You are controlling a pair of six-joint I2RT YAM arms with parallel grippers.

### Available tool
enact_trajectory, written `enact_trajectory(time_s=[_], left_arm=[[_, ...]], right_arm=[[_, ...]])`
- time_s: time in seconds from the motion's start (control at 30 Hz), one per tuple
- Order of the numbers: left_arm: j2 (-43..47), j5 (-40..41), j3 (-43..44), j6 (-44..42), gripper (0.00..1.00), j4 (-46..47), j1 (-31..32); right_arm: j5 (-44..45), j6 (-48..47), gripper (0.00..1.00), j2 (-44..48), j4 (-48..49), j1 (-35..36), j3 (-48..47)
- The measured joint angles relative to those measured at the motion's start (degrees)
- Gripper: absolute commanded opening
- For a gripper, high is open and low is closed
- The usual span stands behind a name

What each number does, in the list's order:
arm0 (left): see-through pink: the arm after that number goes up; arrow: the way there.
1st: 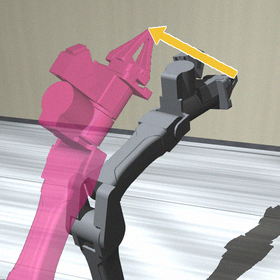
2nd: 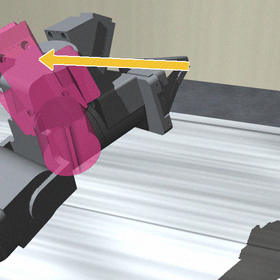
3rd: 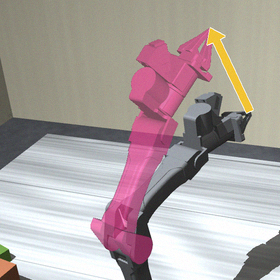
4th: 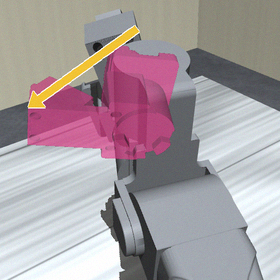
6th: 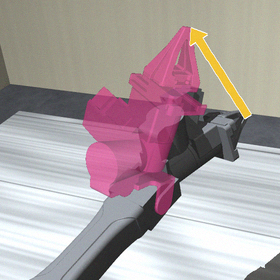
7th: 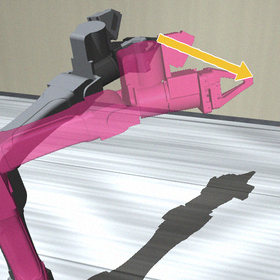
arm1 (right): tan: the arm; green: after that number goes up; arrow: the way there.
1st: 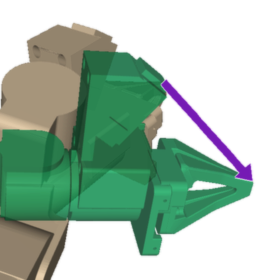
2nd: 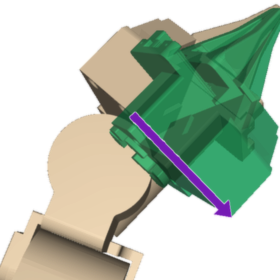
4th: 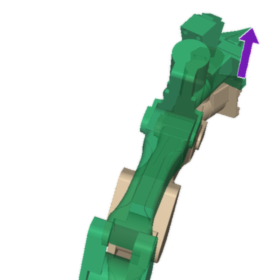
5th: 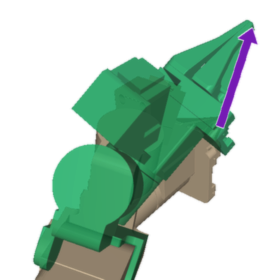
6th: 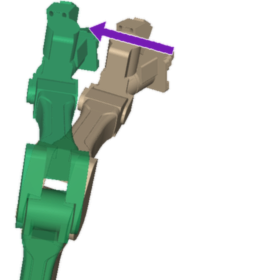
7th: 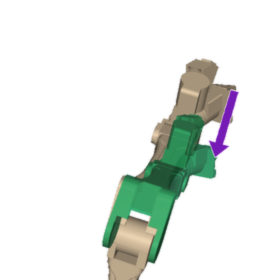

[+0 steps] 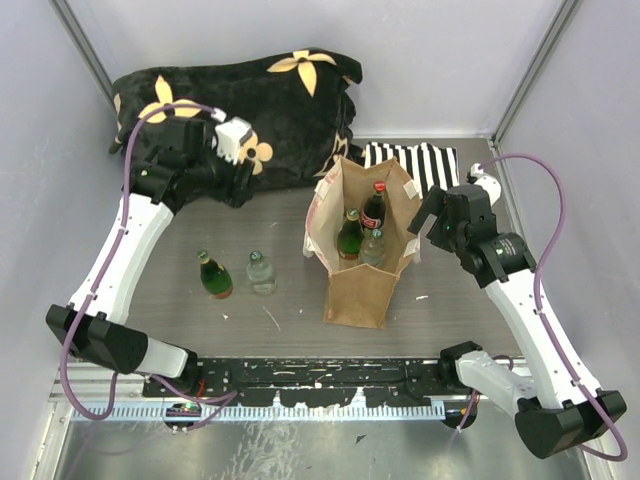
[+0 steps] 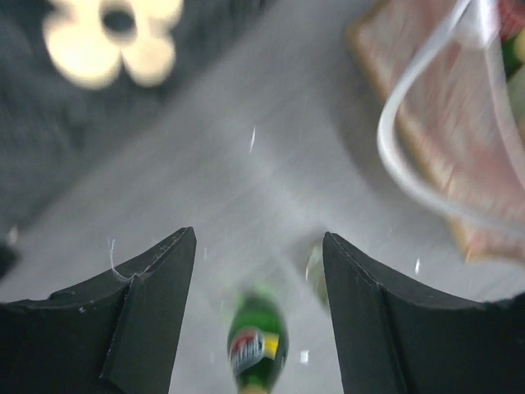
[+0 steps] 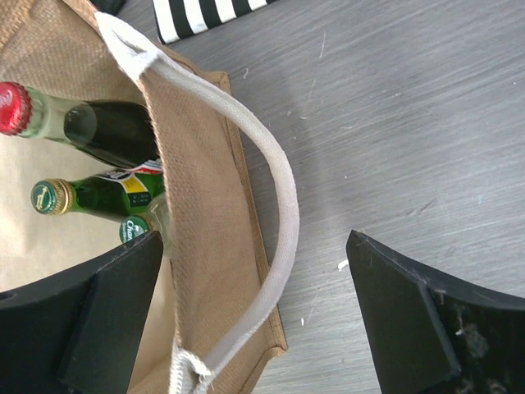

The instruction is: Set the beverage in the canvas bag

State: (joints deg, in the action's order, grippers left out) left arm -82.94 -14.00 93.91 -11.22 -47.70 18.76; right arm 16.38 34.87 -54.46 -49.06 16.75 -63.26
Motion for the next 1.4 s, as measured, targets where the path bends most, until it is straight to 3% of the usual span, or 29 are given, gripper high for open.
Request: enact_trajectory(time_s=[0.4, 1.13, 1.3, 1.4], left_arm=[[5.53, 7.19, -10.16, -11.74, 0.57, -24.33, -5.53], [4.96, 10.03, -17.11, -13.86, 0.52, -26.71, -5.53], [3.82, 9.81, -17.18, -14.12, 0.43, -26.03, -5.53], [3.17, 9.51, -17.18, -14.29, 0.25, -26.08, -5.53]], right_arm=[[-2.84, -2.49, 1.00, -6.32, 4.24, 0.00, -1.88], [-5.57, -3.02, 1.00, -5.66, 5.75, 0.00, -1.66], [-5.55, -2.99, 1.00, -5.14, 5.73, 0.00, -1.66], [-5.53, -2.99, 1.00, -5.03, 5.73, 0.00, -1.66]])
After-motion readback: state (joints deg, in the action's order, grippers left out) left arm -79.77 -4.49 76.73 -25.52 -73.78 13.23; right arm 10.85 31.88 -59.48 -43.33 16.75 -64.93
